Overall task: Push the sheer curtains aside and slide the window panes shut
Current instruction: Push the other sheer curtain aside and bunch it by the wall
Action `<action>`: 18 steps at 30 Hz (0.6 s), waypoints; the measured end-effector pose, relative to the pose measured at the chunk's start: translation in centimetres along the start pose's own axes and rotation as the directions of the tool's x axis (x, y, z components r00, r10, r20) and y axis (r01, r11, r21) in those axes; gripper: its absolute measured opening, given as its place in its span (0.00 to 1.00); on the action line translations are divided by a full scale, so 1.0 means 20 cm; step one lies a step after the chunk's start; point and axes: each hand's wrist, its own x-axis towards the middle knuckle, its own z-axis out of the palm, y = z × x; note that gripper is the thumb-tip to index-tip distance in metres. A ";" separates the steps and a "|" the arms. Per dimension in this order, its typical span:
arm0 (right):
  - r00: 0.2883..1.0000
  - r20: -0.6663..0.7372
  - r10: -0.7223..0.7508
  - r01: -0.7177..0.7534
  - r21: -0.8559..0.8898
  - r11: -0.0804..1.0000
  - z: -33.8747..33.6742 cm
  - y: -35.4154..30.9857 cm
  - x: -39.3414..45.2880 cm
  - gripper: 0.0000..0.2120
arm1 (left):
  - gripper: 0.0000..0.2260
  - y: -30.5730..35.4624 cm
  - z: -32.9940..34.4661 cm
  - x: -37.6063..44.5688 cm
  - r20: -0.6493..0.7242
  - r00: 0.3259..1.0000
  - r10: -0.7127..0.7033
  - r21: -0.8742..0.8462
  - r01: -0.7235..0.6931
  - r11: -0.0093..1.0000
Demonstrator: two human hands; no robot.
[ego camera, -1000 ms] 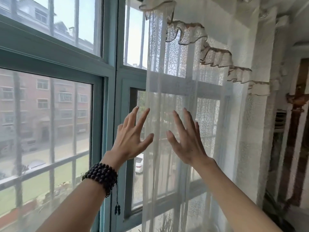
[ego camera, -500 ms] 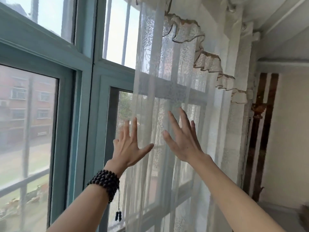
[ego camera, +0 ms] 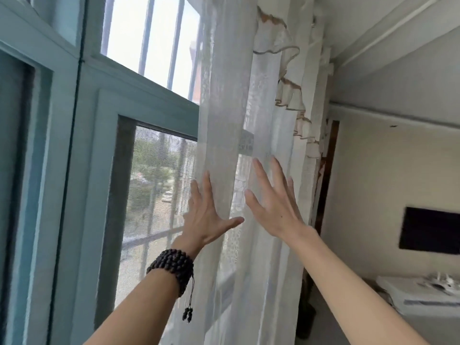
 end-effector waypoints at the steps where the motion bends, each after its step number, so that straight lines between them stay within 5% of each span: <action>1: 1.000 -0.006 -0.007 0.007 -0.022 1.000 0.00 -0.01 0.03 0.32 | 0.64 -0.01 0.03 0.01 0.006 1.000 0.012 -0.040 -0.011 0.999; 11: 0.965 0.053 -0.256 0.251 -0.457 0.853 -0.08 -0.10 0.56 0.33 | 0.64 -0.06 0.22 0.13 0.078 0.992 0.103 -0.133 -0.092 0.987; 18: 0.997 0.043 0.060 -0.041 -0.353 0.935 0.15 -0.13 0.65 0.46 | 0.63 -0.10 0.26 0.12 0.067 0.990 0.122 -0.250 -0.102 0.963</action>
